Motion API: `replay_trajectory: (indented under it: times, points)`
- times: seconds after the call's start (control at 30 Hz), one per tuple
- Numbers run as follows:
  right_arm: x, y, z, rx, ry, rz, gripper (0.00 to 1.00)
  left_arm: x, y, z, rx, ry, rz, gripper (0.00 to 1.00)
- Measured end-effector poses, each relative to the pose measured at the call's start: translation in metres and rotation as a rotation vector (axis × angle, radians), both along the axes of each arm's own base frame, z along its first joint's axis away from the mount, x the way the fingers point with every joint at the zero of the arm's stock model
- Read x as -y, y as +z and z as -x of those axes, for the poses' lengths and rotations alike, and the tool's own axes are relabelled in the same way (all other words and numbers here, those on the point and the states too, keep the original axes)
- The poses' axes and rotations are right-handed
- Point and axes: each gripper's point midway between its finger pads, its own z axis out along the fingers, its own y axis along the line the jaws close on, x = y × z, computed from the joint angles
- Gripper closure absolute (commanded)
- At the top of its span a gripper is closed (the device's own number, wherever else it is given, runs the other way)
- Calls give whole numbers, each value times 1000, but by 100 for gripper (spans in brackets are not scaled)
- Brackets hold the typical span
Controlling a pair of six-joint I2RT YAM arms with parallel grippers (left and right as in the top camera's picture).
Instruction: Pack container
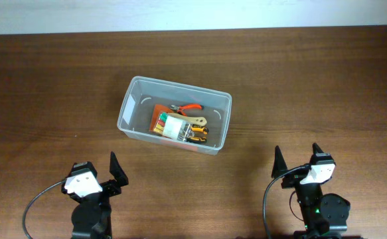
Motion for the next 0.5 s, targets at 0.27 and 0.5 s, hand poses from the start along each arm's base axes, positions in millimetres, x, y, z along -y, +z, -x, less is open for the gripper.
replay_trajectory:
  times: [0.27, 0.5]
  points:
    - [-13, -1, 0, 6, 52, 0, 1, 0, 0, 0, 0, 0, 0, 1]
    - [-13, -1, 0, 6, 51, 0, 1, 0, 0, 0, 0, 0, 0, 1]
